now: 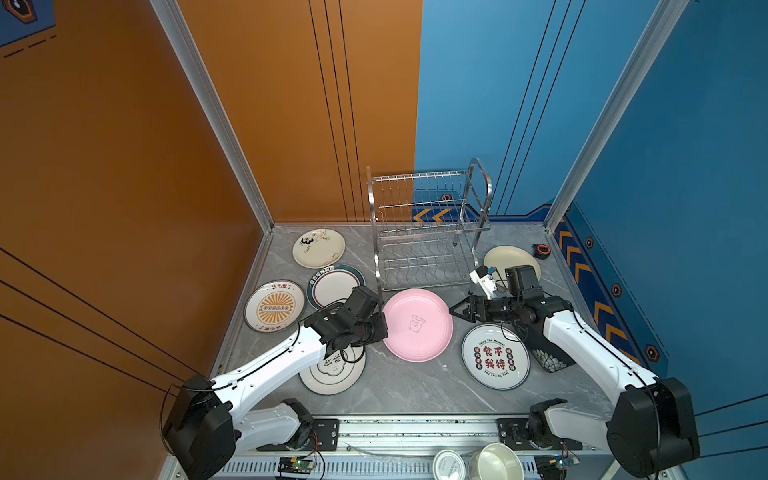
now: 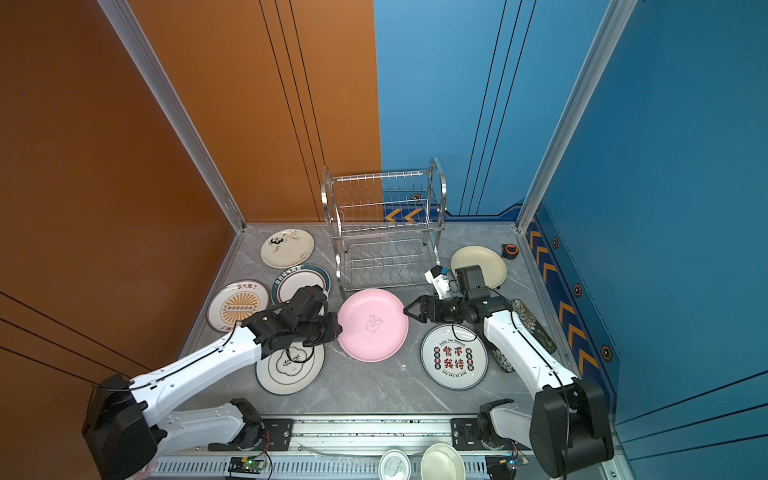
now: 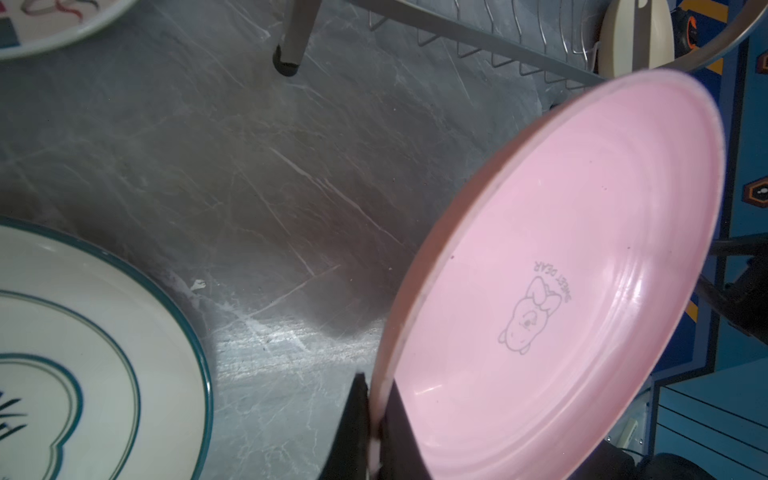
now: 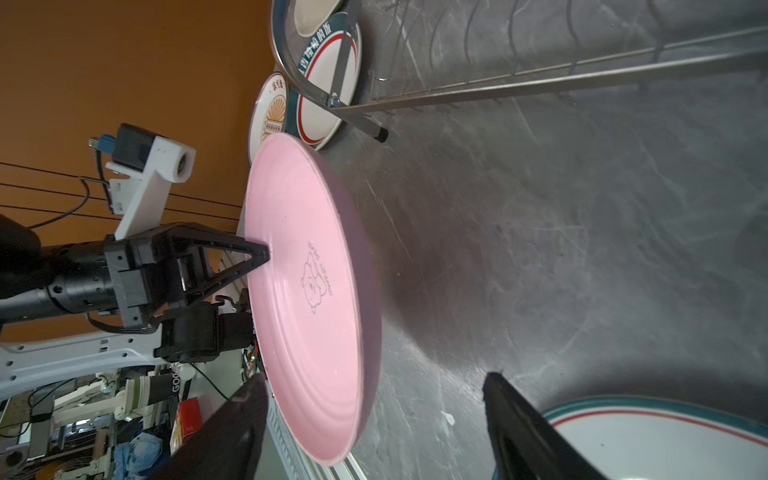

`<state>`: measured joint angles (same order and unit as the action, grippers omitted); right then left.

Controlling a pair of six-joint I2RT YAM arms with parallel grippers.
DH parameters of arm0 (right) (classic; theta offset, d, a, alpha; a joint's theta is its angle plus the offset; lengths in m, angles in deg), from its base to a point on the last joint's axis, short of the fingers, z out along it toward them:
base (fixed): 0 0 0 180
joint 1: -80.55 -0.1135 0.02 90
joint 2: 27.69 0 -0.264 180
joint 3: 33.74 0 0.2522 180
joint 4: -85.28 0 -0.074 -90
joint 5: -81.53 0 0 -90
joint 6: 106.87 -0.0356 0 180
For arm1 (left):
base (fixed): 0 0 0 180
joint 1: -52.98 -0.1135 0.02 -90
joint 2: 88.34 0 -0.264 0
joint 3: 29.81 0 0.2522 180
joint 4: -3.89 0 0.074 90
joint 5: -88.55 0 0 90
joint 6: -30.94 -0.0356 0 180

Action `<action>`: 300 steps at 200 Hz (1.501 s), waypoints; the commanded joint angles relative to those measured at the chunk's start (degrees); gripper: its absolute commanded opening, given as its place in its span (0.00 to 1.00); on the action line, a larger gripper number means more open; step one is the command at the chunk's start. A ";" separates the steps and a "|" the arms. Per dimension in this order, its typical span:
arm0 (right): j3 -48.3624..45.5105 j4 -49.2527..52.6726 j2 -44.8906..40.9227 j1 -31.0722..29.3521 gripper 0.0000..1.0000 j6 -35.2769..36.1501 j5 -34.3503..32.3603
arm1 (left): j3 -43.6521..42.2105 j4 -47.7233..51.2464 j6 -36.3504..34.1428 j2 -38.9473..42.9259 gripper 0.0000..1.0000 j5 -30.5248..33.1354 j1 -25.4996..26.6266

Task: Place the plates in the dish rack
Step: 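Grasp the pink plate rim with the right gripper from the left gripper, then lift the pink plate with the right gripper up over the dish rack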

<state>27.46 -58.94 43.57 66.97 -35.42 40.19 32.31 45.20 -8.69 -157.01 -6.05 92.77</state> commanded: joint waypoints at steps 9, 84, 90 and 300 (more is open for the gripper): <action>-1.21 -8.79 2.45 -0.79 0.77 -5.97 6.62 | 3.90 -3.04 -4.03 -1.61 0.00 -3.95 -0.33; -1.25 -10.36 4.42 -2.38 0.45 -6.80 8.26 | 7.02 -3.42 -6.03 -4.05 0.00 -6.10 -0.71; -1.37 -10.75 4.24 -2.40 0.41 -7.08 8.58 | 7.01 -3.62 -6.06 -4.09 0.00 -6.25 -0.68; 31.28 28.31 -14.18 -17.30 0.00 -2.16 -60.77 | 4.47 0.20 -8.94 -0.86 0.94 -10.56 -10.40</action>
<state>50.41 -37.67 27.24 52.26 -38.96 -4.13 37.62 42.82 -15.46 -157.66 -15.43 83.09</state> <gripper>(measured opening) 0.146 0.931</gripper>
